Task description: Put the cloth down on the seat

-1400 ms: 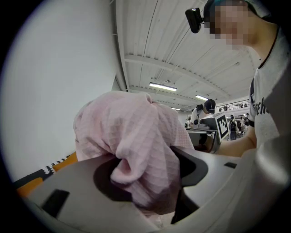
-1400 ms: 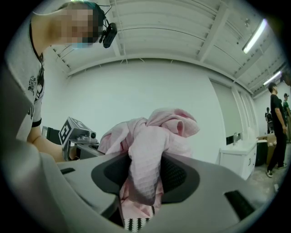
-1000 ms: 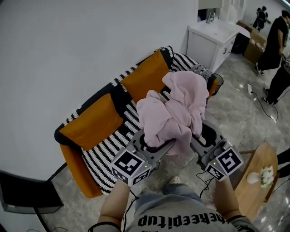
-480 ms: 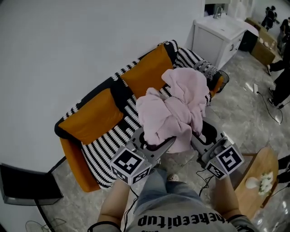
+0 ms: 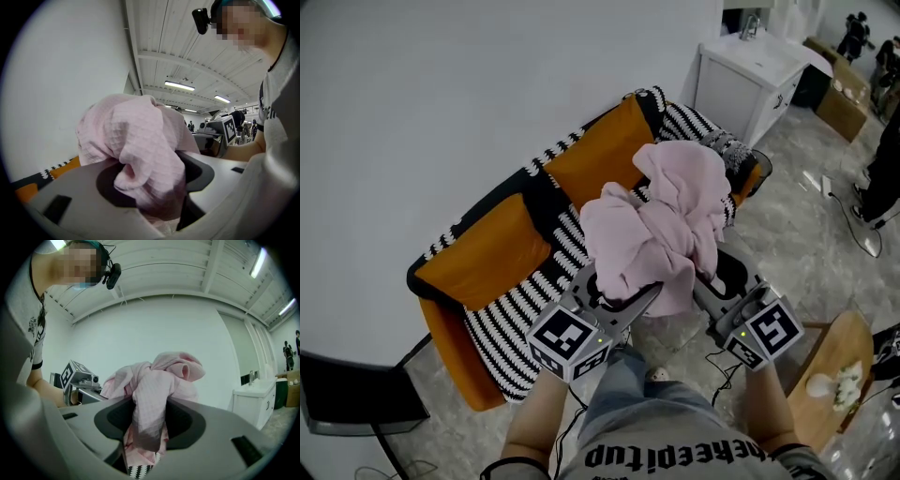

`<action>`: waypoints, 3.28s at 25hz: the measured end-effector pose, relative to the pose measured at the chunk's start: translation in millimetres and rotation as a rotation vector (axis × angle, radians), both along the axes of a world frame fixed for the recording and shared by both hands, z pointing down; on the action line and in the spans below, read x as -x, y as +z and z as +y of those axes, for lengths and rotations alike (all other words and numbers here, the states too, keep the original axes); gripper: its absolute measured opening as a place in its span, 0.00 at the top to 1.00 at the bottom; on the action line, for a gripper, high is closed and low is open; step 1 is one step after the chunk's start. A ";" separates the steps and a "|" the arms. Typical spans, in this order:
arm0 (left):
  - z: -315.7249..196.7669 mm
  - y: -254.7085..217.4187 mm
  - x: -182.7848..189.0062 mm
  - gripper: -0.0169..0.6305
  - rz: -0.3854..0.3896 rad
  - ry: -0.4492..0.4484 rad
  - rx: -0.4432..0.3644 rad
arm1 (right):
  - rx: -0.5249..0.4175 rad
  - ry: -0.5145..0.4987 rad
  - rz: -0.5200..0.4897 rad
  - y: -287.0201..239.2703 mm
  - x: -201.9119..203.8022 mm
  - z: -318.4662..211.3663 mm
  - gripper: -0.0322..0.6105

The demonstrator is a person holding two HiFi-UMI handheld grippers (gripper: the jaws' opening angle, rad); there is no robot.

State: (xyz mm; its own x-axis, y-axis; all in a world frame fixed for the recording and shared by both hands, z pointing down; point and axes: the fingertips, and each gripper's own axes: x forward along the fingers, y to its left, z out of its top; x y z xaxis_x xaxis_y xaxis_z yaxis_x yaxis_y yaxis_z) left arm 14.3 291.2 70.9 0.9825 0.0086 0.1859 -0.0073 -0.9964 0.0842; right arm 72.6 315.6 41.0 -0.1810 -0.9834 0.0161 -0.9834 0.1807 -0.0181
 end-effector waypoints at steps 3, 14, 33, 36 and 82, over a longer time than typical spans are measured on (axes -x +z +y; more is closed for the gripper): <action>-20.5 -0.5 -3.7 0.56 -0.003 0.006 -0.002 | 0.004 0.005 0.000 -0.2 -3.6 -20.2 0.67; -100.8 6.8 -0.7 0.56 -0.004 -0.008 0.009 | 0.019 -0.010 0.007 6.6 -0.6 -101.6 0.67; -200.7 20.8 41.4 0.56 -0.008 -0.084 0.045 | 0.061 -0.085 0.014 19.5 39.9 -207.0 0.67; -208.4 22.9 41.0 0.56 -0.013 -0.116 0.051 | 0.066 -0.120 0.013 21.2 39.0 -217.1 0.67; -266.3 89.5 7.5 0.56 -0.079 -0.730 0.179 | 0.205 -0.738 -0.010 91.7 8.5 -317.5 0.67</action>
